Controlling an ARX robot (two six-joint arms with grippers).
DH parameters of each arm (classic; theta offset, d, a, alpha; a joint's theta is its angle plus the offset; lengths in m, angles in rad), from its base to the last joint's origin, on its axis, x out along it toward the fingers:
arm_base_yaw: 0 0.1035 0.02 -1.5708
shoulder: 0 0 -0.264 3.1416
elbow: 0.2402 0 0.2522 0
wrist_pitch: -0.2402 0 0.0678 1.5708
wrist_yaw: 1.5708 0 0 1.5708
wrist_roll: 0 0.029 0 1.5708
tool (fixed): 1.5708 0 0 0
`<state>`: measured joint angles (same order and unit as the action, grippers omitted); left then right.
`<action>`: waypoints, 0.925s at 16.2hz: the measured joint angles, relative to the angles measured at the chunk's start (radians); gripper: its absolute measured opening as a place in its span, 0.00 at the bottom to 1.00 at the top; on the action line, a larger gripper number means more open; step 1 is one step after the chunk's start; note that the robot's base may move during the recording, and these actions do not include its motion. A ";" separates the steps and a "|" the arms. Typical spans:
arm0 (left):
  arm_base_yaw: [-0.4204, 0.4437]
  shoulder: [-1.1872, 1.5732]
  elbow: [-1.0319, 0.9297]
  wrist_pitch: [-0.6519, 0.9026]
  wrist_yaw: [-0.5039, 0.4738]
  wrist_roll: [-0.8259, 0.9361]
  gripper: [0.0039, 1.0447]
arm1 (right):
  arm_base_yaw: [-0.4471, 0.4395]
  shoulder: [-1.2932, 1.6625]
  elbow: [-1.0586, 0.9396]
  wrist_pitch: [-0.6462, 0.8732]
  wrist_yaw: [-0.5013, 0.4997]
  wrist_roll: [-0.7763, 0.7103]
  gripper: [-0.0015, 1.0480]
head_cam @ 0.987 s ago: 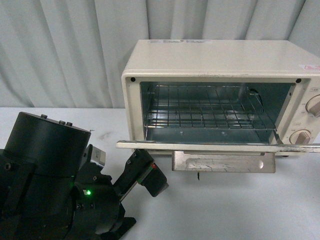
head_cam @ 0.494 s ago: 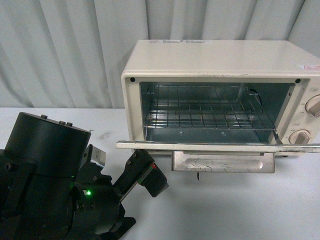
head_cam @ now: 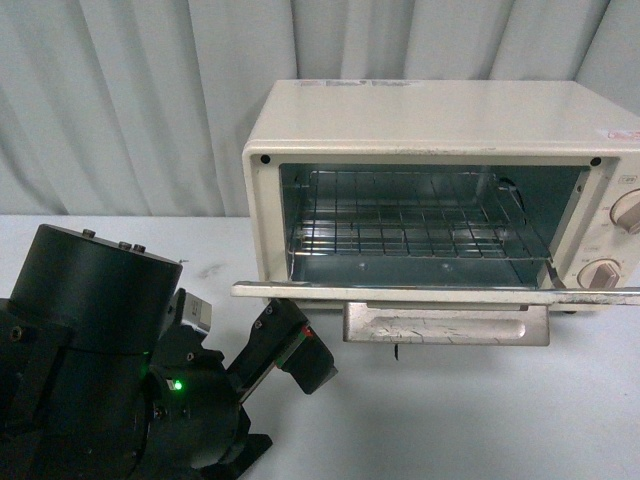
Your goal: Open oven
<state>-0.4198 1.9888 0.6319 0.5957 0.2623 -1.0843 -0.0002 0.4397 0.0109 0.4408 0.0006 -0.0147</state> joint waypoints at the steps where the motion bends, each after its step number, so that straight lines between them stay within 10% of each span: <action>1: 0.000 0.000 0.000 0.000 0.000 0.000 0.94 | 0.000 -0.032 0.000 -0.035 0.000 0.000 0.02; 15: 0.000 0.000 0.000 0.000 0.002 0.000 0.94 | 0.000 -0.409 0.000 -0.449 0.000 0.000 0.02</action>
<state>-0.4198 1.9888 0.6319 0.5957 0.2646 -1.0843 -0.0002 0.0307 0.0113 -0.0082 0.0006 -0.0147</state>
